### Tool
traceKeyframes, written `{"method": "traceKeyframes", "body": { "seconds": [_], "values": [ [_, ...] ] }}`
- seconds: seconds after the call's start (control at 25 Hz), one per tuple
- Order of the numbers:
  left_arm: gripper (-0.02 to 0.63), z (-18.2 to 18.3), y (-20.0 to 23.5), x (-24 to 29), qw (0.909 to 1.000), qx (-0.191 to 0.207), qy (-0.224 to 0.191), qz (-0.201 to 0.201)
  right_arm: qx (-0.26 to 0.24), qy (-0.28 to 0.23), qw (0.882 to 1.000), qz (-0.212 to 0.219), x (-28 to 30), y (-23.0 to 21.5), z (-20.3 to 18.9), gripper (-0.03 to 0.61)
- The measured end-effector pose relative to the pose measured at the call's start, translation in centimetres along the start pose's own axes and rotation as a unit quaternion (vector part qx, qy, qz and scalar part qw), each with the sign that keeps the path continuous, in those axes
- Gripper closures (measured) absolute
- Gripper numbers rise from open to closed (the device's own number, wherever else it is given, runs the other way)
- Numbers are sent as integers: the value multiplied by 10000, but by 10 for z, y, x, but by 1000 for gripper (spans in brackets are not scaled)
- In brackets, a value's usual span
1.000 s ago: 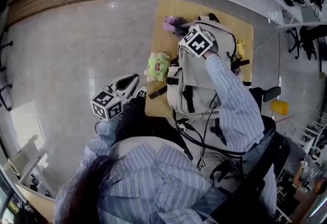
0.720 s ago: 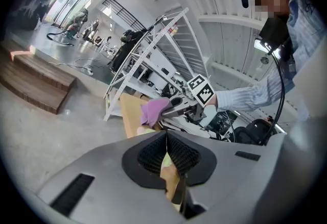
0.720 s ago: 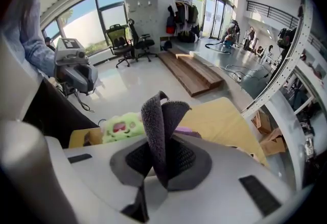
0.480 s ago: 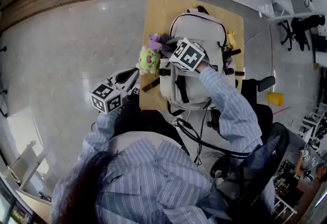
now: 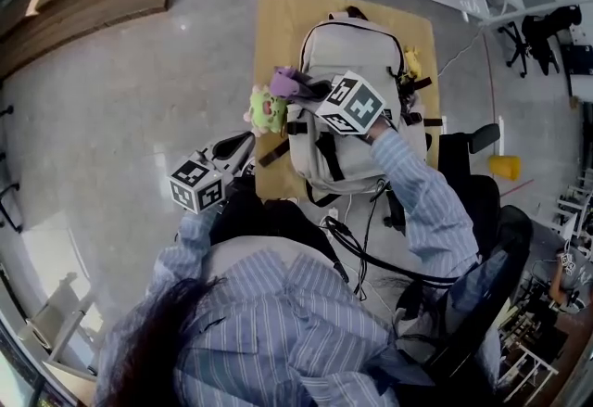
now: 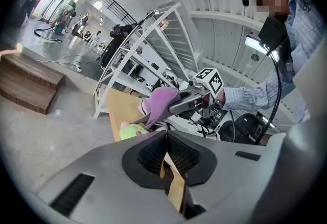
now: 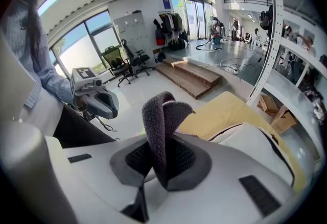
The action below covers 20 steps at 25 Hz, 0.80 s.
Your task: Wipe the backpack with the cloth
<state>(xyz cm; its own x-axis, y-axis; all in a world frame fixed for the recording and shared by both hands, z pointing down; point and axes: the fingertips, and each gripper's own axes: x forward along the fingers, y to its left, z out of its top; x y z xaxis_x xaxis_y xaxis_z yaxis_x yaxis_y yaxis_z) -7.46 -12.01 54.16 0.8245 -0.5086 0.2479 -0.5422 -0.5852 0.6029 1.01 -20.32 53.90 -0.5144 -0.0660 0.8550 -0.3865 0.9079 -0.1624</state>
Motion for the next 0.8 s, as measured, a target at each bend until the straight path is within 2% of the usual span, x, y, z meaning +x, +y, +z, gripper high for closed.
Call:
{"method": "traceKeyframes", "body": {
  "seconds": [0.08,0.2,0.4,0.56,0.8],
  "values": [
    [609,1,0,2,10000,28,10,-32,-123,-115,9998,-146,-9,-7,7,537],
    [609,6,0,8,9999,80,3,-93,9,-396,9968,-696,-22,-46,24,537],
    [609,12,-10,19,9995,150,31,-279,869,-1017,9802,-1463,-43,-120,50,537],
    [609,18,-20,30,9986,249,71,-456,1753,-1412,9594,-1701,-46,-169,57,537],
    [609,22,-27,35,9975,307,138,-620,2237,-1064,9431,-2218,-46,-217,15,537]
  ]
}}
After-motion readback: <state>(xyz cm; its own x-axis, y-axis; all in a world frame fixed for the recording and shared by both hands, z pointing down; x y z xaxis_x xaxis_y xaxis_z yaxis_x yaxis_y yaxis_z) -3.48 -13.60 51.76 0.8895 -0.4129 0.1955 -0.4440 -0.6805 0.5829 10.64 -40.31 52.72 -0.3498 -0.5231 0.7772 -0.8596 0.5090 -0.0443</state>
